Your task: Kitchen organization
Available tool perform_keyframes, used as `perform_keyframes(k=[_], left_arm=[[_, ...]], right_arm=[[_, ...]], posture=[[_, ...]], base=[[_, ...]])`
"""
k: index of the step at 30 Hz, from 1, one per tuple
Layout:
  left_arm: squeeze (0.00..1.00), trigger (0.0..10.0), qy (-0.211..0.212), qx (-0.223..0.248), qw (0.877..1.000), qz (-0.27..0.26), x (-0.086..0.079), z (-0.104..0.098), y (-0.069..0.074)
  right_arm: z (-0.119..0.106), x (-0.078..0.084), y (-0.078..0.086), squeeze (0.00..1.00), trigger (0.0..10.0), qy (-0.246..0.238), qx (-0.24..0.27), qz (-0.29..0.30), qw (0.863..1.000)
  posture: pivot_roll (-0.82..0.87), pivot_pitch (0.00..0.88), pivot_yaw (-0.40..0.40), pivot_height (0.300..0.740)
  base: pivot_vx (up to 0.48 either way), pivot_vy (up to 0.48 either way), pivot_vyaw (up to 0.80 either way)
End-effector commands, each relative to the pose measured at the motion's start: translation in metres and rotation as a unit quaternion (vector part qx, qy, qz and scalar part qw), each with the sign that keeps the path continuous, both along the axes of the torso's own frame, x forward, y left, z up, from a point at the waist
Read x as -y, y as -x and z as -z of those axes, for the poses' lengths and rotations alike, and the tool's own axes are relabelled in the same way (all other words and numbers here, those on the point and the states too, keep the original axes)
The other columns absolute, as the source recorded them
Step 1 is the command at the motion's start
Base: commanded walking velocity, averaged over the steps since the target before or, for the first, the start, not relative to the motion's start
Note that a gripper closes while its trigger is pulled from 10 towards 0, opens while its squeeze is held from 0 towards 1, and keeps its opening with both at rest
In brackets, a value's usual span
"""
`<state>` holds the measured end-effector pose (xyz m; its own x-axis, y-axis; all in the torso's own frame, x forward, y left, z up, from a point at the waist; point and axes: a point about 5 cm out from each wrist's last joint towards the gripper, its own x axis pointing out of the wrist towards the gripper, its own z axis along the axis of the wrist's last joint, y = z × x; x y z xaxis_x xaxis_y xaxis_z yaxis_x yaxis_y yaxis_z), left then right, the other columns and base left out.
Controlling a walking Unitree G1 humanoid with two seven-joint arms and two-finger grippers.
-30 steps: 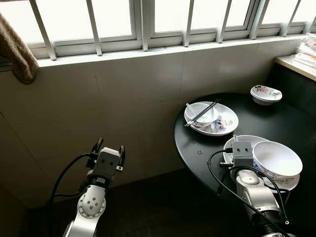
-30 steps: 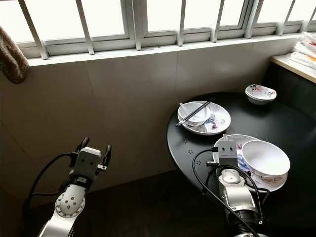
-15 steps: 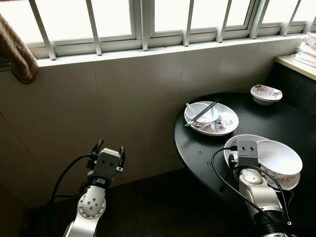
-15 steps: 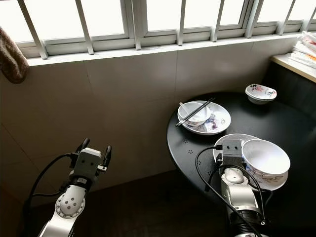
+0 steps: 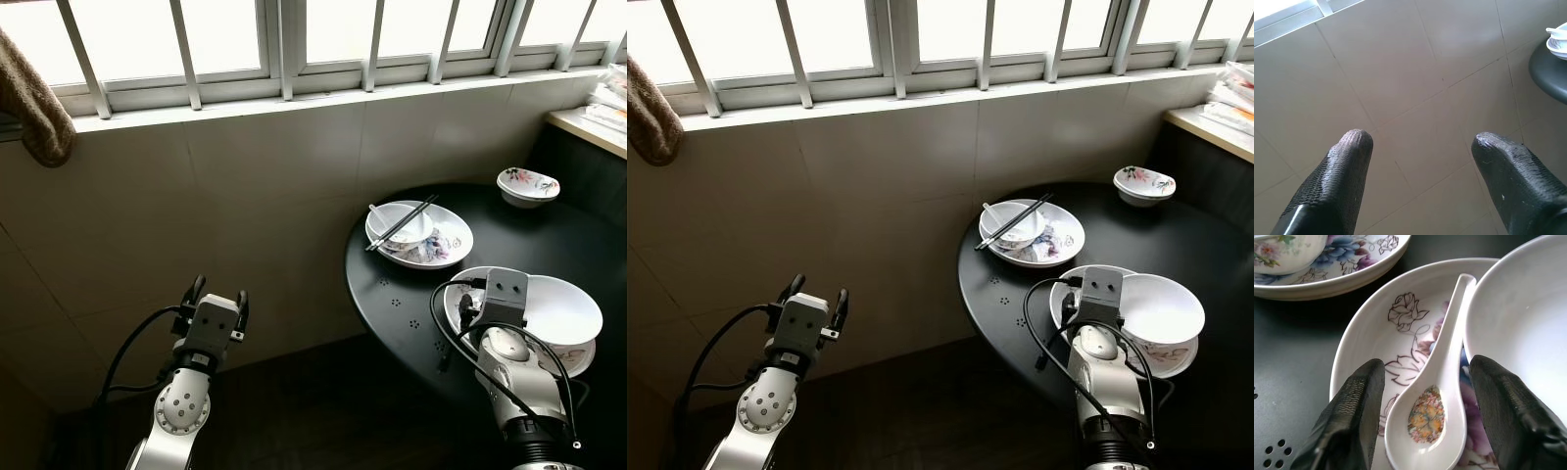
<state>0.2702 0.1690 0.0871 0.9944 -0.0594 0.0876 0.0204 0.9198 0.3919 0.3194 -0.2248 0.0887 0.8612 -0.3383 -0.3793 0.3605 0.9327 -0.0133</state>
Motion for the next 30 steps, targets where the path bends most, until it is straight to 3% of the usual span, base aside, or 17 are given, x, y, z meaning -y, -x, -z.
perform_keyframes(k=[1,2,3,4,5,10,13,15,16,20,21,30], left_arm=[[0.0,10.0,-0.006,0.001,1.0,0.008,0.002,0.001,-0.001],[0.0,10.0,-0.006,0.001,1.0,0.008,0.002,0.001,-0.001],[0.0,10.0,-0.006,0.001,1.0,0.008,0.002,0.001,-0.001],[0.0,10.0,-0.006,0.001,1.0,0.008,0.002,0.0,-0.001],[0.0,10.0,-0.006,0.001,1.0,0.007,0.002,0.0,-0.001],[0.0,10.0,-0.006,0.001,1.0,0.007,0.002,0.0,-0.001],[0.0,10.0,-0.005,-0.001,1.0,0.008,0.003,0.001,0.0],[0.0,10.0,-0.005,-0.001,1.0,0.008,0.003,0.002,0.0],[0.0,10.0,-0.005,-0.001,1.0,0.008,0.003,0.002,0.0],[0.0,10.0,-0.005,0.0,1.0,0.007,0.003,0.001,-0.001],[0.0,10.0,-0.005,-0.001,1.0,0.007,0.002,0.001,-0.001],[0.0,10.0,-0.007,-0.002,1.0,0.008,0.002,0.001,-0.001]], right_arm=[[0.0,-0.004,-0.002,0.93,10.0,-0.023,-0.002,-0.002,1.0],[-0.001,-0.005,-0.003,0.69,10.0,-0.021,-0.002,-0.007,1.0],[-0.001,-0.005,-0.003,0.69,10.0,-0.021,-0.002,-0.007,1.0],[-0.003,-0.007,-0.004,0.49,10.0,-0.015,0.001,-0.012,1.0],[-0.005,-0.007,-0.005,0.45,10.0,-0.009,0.005,-0.013,1.0],[-0.009,-0.007,-0.006,0.38,10.0,-0.003,0.012,-0.012,1.0],[-0.012,-0.005,-0.006,0.21,10.0,0.006,0.017,-0.009,1.0],[-0.012,-0.005,-0.006,0.21,10.0,0.006,0.015,-0.008,1.0],[-0.01,-0.003,-0.005,0.15,10.0,0.003,0.01,-0.001,1.0],[-0.006,0.0,-0.002,0.1,10.0,-0.001,-0.003,0.014,1.0],[-0.005,0.0,-0.002,0.0,10.0,-0.006,-0.007,0.014,1.0],[0.005,0.001,-0.003,0.0,10.0,-0.031,-0.041,0.002,0.999]], posture=[[-0.05,0.0,-0.001,0.74],[-0.05,0.0,-0.001,0.74],[-0.05,0.0,-0.001,0.74],[-0.05,0.0,-0.001,0.74],[-0.05,0.0,-0.001,0.74],[-0.05,0.0,-0.001,0.74],[-0.06,0.0,0.0,0.74],[-0.06,0.0,-0.001,0.74],[-0.06,0.0,-0.001,0.74],[-0.06,0.0,-0.001,0.74],[-0.06,0.0,0.001,0.74],[-0.06,0.0,0.002,0.74]], base=[[0.0,0.0,0.0],[0.0,0.0,0.0],[0.0,0.0,0.0],[0.0,0.0,0.0],[0.0,0.0,0.0],[0.0,0.0,0.0],[0.0,0.0,0.0],[0.0,0.0,0.0],[0.0,0.0,0.0],[0.0,0.0,0.0],[0.0,0.0,0.0],[0.0,0.0,0.0]])
